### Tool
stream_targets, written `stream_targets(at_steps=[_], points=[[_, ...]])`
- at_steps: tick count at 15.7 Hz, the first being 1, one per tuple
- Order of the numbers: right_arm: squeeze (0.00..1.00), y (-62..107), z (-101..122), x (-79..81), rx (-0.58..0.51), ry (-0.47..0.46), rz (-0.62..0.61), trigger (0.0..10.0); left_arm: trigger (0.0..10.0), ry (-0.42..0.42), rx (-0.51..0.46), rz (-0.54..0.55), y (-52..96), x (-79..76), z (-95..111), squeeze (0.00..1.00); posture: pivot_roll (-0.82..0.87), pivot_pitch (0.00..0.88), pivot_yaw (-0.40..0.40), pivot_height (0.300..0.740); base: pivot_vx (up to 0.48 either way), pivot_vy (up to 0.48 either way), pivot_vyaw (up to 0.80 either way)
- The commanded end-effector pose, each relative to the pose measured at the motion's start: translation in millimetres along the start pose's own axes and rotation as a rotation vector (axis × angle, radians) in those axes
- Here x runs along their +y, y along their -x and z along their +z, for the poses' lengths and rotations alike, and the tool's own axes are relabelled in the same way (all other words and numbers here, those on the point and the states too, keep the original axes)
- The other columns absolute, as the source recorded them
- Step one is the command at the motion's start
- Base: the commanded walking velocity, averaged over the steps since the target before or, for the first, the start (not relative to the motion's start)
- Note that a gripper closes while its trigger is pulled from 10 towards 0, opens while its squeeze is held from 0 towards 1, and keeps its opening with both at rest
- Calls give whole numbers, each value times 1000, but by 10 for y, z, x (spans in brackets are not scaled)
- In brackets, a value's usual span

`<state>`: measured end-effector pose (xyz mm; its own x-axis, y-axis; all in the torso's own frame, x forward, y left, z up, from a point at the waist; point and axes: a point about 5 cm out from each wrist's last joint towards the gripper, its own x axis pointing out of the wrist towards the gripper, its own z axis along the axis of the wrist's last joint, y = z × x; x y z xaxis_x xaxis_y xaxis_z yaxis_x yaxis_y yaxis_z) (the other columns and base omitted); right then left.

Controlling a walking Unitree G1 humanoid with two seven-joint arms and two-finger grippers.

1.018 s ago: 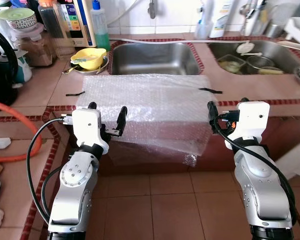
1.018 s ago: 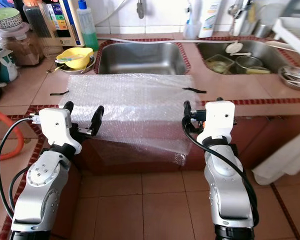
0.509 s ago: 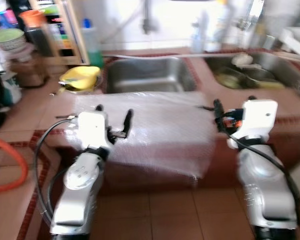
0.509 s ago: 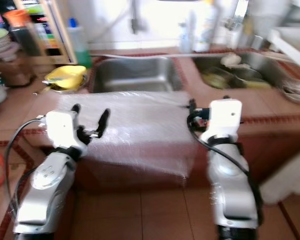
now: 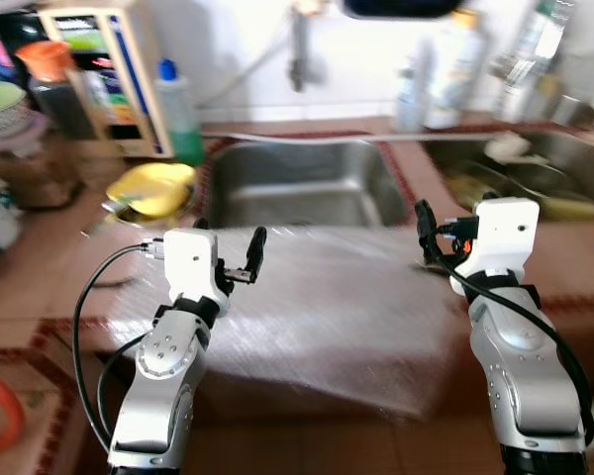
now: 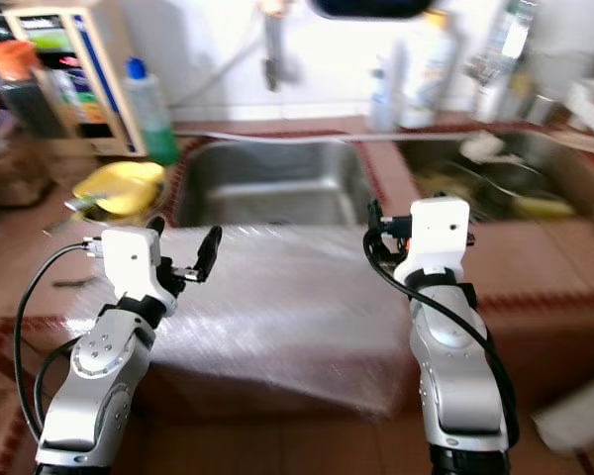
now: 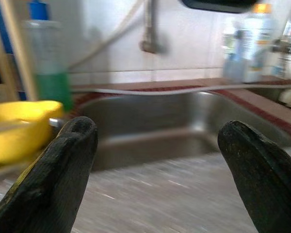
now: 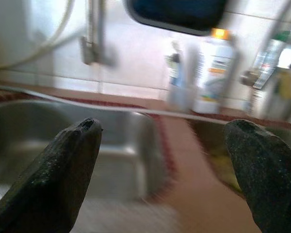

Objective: Kitchen organization

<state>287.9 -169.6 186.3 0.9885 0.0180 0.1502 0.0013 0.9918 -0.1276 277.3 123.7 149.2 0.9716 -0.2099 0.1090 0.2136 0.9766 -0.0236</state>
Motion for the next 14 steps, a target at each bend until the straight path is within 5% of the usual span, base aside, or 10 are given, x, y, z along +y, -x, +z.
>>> stream_targets(at_steps=[1, 6, 14], points=[[0, -10, 46, 51, -13, -15, 14, 10000, 10000, -33, 13, 45, 11, 86, -22, 0, -26, 66, 18, 740, 0, 0, 0], [0, -2, 12, 50, 2, -17, 14, 10000, 10000, -37, 8, 43, -12, 71, -17, 0, -28, 68, 17, 740, 0, 0, 0], [0, -5, 22, 34, 2, -13, 15, 10000, 10000, -22, 11, 45, -20, 53, -28, 0, -34, 73, 15, 740, 0, -421, 0]])
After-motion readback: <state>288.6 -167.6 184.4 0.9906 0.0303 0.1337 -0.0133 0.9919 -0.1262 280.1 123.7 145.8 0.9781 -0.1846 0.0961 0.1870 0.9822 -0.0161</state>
